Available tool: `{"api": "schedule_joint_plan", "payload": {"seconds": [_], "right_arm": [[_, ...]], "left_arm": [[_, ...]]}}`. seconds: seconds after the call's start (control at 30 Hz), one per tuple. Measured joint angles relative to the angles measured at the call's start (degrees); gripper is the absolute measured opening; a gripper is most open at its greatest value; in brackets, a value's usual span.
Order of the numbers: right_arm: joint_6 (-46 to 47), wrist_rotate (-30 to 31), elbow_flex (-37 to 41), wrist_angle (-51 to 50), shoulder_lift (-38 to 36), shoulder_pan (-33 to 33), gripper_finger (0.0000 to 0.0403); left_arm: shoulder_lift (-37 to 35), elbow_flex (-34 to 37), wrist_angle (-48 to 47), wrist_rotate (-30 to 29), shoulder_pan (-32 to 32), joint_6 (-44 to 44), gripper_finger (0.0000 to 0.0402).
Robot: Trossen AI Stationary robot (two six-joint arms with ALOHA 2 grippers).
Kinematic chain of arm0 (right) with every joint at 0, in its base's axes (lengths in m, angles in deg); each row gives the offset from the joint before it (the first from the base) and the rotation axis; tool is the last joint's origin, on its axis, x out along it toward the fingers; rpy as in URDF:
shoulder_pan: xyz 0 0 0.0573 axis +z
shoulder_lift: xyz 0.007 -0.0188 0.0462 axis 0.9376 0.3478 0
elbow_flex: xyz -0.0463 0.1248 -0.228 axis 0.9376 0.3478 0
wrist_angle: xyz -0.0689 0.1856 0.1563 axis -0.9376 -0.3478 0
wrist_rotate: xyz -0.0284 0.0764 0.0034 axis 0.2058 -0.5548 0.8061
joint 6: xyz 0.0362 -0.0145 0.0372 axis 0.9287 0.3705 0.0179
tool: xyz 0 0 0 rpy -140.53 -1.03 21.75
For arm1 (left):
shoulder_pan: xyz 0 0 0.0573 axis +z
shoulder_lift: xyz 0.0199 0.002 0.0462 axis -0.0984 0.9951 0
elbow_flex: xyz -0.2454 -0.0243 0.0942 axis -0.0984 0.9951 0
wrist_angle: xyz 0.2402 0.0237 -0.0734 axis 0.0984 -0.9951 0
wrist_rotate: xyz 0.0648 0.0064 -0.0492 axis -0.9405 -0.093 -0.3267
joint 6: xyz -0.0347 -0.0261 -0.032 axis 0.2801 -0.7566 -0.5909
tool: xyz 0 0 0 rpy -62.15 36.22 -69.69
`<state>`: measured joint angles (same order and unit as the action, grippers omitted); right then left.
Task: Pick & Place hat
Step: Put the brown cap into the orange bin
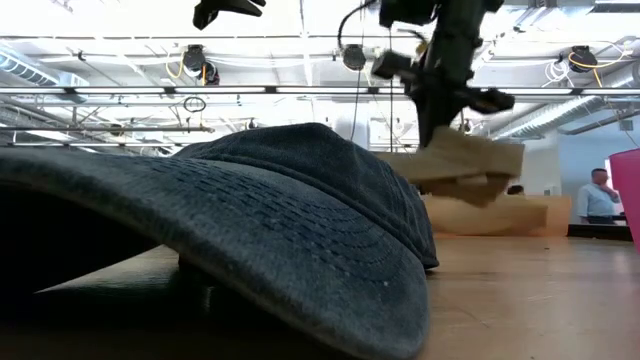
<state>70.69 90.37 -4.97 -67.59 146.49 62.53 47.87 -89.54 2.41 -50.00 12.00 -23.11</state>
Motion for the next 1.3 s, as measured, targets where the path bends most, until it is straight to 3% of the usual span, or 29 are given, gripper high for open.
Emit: {"api": "schedule_joint_plan", "payload": {"seconds": [0.27,0.4,0.6,0.93,1.3], "right_arm": [[-12.6,8.3,0.0,12.7,-9.9,-1.5,0.0],[-19.1,11.7,-0.1,11.3,-12.1,-5.6,0.0],[-33.0,9.0,-0.1,11.0,-12.1,-14.7,0.0],[-48.5,8.2,0.8,8.1,-9.9,-25.4,0.0],[-49.7,3.4,11.7,15.9,-10.0,-31.8,0.0]], "left_arm": [[0.3,0.0,0.6,-0.3,0.0,-0.6,0.0093],[0.7,0.0,0.5,-0.5,0.0,-2.1,0.0093],[0.6,0.0,0.6,-1.4,0.0,-5.4,0.0093],[0.6,0.0,0.6,-1.5,0.0,-7.2,0.0093],[0.6,0.0,-1.0,-1.4,-0.5,-9.9,0.0093]]}}
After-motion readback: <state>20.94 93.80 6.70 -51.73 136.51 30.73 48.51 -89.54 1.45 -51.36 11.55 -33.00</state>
